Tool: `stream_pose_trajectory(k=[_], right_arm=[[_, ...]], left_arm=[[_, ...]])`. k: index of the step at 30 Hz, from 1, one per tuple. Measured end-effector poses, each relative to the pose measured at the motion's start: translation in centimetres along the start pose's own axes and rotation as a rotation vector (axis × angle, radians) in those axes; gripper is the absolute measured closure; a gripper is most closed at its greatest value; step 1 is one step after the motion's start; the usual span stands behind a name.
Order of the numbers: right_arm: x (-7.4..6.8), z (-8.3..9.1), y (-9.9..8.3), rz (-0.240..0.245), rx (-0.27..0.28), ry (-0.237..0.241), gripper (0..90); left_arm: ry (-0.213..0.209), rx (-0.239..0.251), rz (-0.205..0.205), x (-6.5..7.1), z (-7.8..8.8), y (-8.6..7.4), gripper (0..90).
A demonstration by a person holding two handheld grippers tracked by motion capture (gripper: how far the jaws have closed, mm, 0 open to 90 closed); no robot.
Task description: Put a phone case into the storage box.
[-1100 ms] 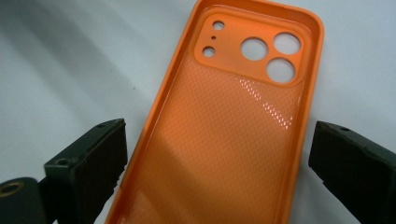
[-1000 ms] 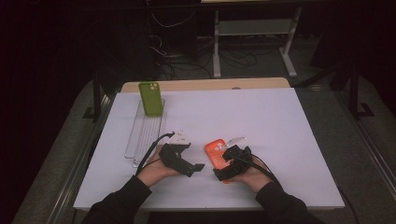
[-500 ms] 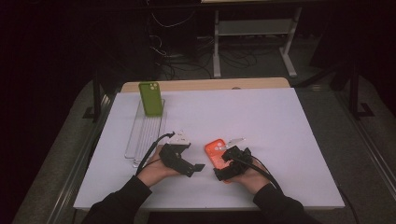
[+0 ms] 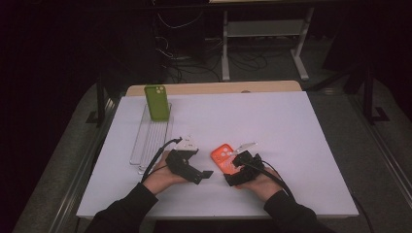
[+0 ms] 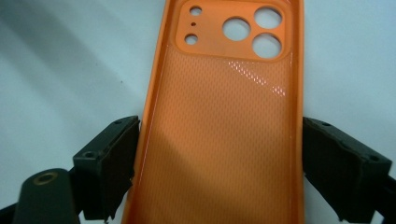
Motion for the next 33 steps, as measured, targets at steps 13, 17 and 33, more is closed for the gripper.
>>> stream_pose_trajectory(k=[13, 17, 33], right_arm=[[0.6, 0.2, -0.2, 0.029, 0.015, 0.043, 15.6], [0.9, 0.3, -0.4, 0.060, 0.018, 0.069, 15.6], [3.3, 1.6, -0.5, 0.120, 0.034, 0.134, 15.6]], left_arm=[[0.001, -0.003, -0.001, 0.0, 0.0, 0.0, 0.0], [0.000, -0.001, -0.001, 0.0, 0.0, 0.0, 0.0], [-0.011, 0.001, 0.001, 0.2, -0.2, 0.0, 0.0]])
Point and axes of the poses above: each handheld gripper's, and its own axes: z roughly backward along the jaws, y roughly out of its top, x roughly to its right, the point moved 4 cm from there along -z, roughly forward along the jaws, and after that the axes turned 12 degrees about -y, right-handed, at the moved point
